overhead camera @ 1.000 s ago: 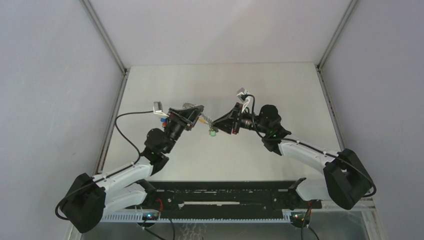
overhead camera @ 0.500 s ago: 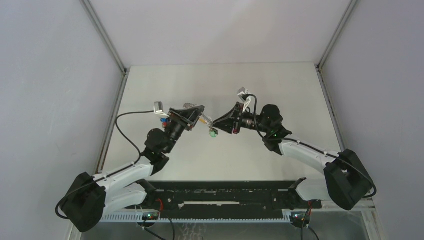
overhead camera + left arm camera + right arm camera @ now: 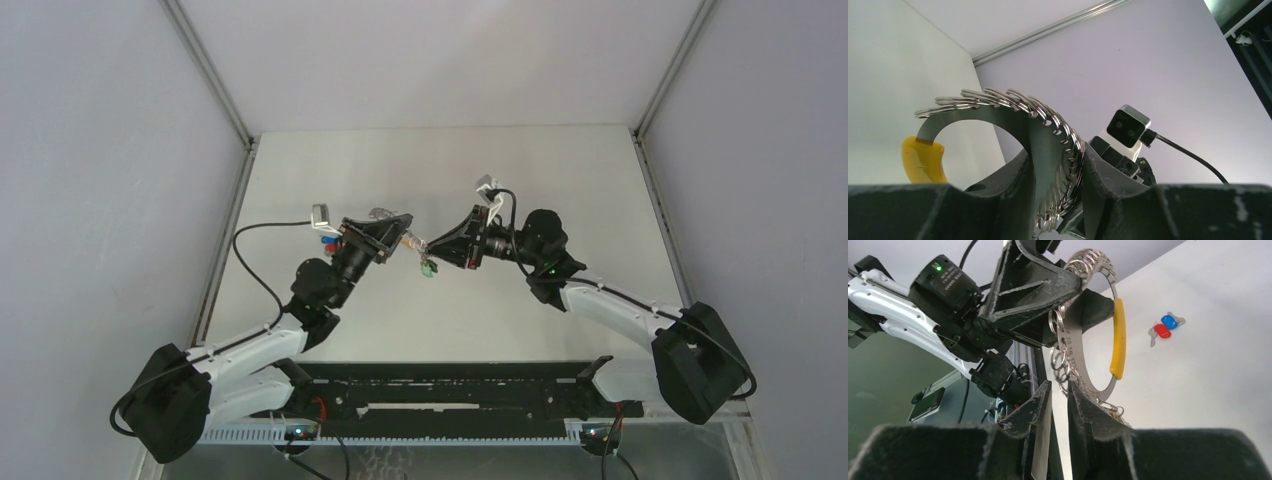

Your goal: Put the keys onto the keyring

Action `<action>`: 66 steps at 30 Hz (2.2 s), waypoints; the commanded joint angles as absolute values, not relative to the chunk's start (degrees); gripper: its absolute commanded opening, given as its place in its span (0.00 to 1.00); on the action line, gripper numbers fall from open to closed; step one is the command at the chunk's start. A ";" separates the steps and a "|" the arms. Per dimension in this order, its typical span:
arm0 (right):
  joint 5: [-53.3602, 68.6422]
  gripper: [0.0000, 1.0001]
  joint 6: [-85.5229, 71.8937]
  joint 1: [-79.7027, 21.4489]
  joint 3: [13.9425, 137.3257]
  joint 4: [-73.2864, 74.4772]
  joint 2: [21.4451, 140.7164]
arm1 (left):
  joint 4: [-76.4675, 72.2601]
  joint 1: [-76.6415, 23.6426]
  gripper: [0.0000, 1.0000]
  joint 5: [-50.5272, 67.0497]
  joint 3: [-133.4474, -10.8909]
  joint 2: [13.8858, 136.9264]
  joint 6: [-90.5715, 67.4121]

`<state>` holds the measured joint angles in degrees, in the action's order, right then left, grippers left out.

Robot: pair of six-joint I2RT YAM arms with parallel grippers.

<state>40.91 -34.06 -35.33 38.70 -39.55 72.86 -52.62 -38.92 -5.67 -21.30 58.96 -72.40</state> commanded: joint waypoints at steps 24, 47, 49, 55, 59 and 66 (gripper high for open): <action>50.73 0.18 -19.33 -32.43 42.46 -26.74 68.49 | -55.81 -39.38 0.00 1.63 -23.91 59.83 -67.12; 49.07 0.15 -18.45 -33.37 43.07 -24.54 70.66 | -57.83 -39.38 0.00 0.38 -23.20 60.49 -70.12; 49.25 0.15 -19.27 -33.45 43.11 -25.58 70.79 | -57.87 -39.38 0.00 0.23 -23.11 60.47 -70.20; 49.03 0.16 -21.33 -33.68 43.12 -28.27 71.98 | -59.10 -39.39 0.00 0.10 -23.03 60.93 -71.01; 48.15 0.16 -22.17 -33.73 43.07 -29.14 72.55 | -59.66 -39.46 0.00 0.21 -22.98 61.25 -71.37; 49.76 0.17 -23.96 -33.76 43.11 -32.13 72.17 | -59.83 -39.55 0.00 0.06 -22.77 61.83 -71.37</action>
